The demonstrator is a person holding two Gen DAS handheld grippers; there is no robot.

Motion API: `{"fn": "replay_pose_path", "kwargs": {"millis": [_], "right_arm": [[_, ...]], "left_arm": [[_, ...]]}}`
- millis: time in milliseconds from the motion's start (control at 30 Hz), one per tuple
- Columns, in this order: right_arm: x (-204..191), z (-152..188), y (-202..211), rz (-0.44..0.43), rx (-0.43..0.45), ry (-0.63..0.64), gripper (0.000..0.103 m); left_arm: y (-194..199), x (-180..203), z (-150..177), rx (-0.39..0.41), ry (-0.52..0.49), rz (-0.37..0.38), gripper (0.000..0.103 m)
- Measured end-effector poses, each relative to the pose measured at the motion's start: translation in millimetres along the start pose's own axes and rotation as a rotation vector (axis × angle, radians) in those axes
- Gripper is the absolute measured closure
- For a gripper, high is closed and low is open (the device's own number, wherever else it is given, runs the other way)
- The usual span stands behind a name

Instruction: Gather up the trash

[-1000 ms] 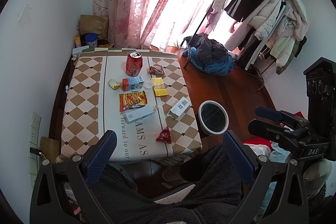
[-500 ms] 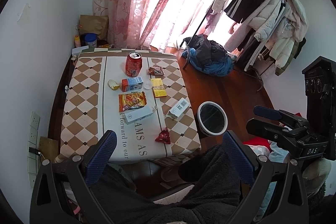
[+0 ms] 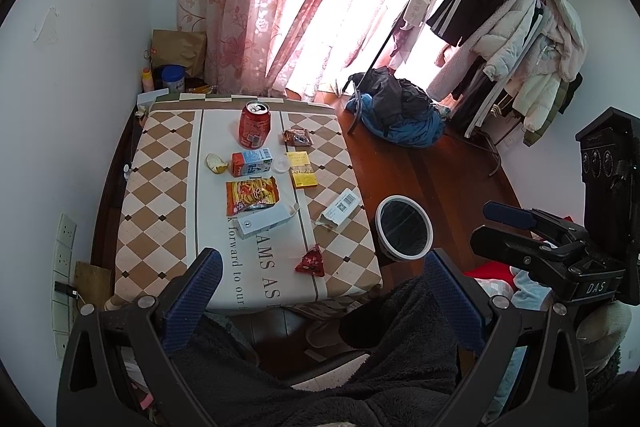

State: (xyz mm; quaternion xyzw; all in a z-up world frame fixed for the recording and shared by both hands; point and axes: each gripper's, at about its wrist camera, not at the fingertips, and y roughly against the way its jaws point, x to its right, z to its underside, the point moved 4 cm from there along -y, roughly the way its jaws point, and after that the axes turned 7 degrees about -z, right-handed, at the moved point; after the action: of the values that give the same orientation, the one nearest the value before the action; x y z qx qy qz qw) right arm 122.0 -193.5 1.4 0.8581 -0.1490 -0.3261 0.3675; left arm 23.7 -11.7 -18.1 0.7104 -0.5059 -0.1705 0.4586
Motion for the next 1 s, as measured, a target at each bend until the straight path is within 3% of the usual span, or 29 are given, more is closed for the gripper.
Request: {"fn": "replay_pose_path", "kwargs": {"millis": [700, 733, 867, 1000], "right_arm": [[0.9, -5.2, -4.7, -0.007, 0.011, -0.028, 0.0], [5.1, -4.8, -5.7, -0.005, 0.019, -0.046, 0.0], [37.7, -3.4, -24.6, 0.055, 0.062, -0.149, 0.0], [86.8, 4.2, -70.4, 0.084, 0.054, -0.292, 0.0]], "left_arm": [[-4.5, -4.4, -9.3, 0.006, 0.01, -0.016, 0.0], [-8.2, -6.5, -10.5, 0.01, 0.014, -0.031, 0.0], [-48.7, -28.7, -18.0, 0.045, 0.033, -0.222, 0.0], [-113.2, -59.0, -16.6, -0.008, 0.034, -0.369, 0.0]]}}
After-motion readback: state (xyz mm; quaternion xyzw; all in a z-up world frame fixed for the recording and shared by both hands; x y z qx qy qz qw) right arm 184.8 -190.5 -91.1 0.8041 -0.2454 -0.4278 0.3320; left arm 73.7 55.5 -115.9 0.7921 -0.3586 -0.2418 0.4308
